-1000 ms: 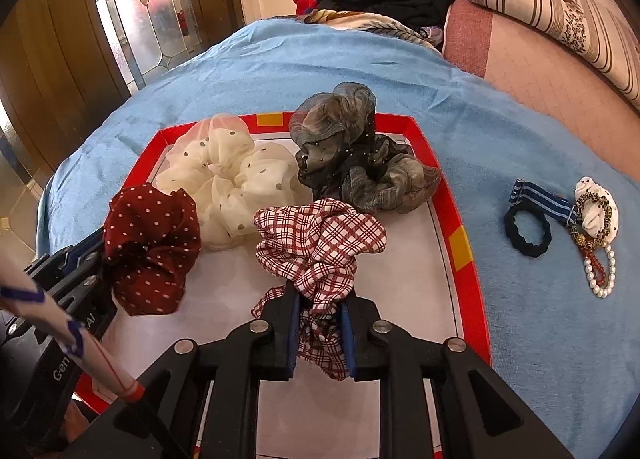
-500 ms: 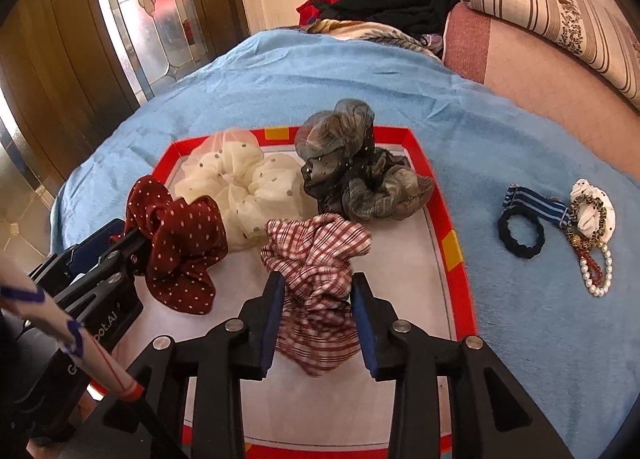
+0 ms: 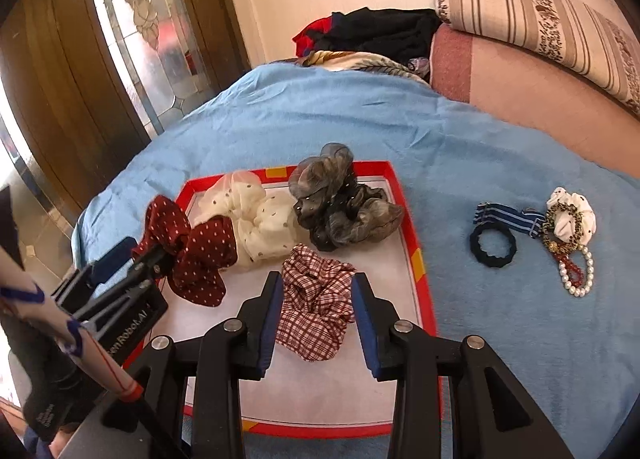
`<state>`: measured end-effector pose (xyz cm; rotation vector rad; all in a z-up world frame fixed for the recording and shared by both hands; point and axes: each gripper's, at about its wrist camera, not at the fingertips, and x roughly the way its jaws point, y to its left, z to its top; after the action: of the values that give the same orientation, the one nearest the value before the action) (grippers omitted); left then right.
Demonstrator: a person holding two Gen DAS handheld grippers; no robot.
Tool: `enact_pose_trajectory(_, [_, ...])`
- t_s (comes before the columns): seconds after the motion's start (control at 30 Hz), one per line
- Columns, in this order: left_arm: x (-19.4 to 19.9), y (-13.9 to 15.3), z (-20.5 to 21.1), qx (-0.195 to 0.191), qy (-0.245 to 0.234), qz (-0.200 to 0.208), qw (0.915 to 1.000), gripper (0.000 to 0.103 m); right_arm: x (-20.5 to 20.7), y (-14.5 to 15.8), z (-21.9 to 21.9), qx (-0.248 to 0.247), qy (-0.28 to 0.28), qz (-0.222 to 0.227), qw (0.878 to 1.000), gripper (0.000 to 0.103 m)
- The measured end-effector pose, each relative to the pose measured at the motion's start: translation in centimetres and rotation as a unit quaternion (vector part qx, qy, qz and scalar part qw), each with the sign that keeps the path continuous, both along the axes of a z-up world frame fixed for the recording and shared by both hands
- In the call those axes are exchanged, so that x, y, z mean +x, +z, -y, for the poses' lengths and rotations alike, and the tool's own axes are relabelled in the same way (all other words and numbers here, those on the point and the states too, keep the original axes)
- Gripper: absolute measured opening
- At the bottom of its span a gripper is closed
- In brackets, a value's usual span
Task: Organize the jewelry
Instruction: 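Lower both scrunchies into the box and open both grippers, then withdraw both grippers from the box toward the jewelry on the bedspread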
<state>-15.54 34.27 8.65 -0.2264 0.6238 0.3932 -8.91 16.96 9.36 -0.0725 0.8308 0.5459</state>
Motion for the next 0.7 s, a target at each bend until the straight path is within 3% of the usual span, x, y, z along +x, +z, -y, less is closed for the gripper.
enact_pose_trajectory(0.17, [0.1,-0.4,-0.3,-0.006,0.008,-0.01,0.9999,0.073,0.1,0.3,1.2,0.009,-0.008,-0.001,1.0,0.038])
enact_pose_trajectory(0.33, [0.4,-0.7,-0.5,-0.015,0.008,-0.022,0.9996,0.08,0.0,0.2,2.2,0.013,-0.015,-0.005,1.0,0.038])
enact_pose_trajectory(0.4, [0.5,-0.9,-1.0,-0.032,0.008,-0.03,0.999,0.089,-0.1,0.2,2.6,0.017,-0.018,-0.006,1.0,0.039])
enact_pose_trajectory(0.53, [0.2,-1.3,-2.1,-0.077,0.003,-0.041,0.9962,0.094,-0.4,0.0,2.9,0.022,-0.015,-0.013,1.0,0.039])
enact_pose_trajectory(0.7, [-1.3,-0.3,-2.7,-0.071,0.014,-0.028,0.997,0.098,-1.1,0.1,3.7,0.023,-0.005,-0.011,1.0,0.039])
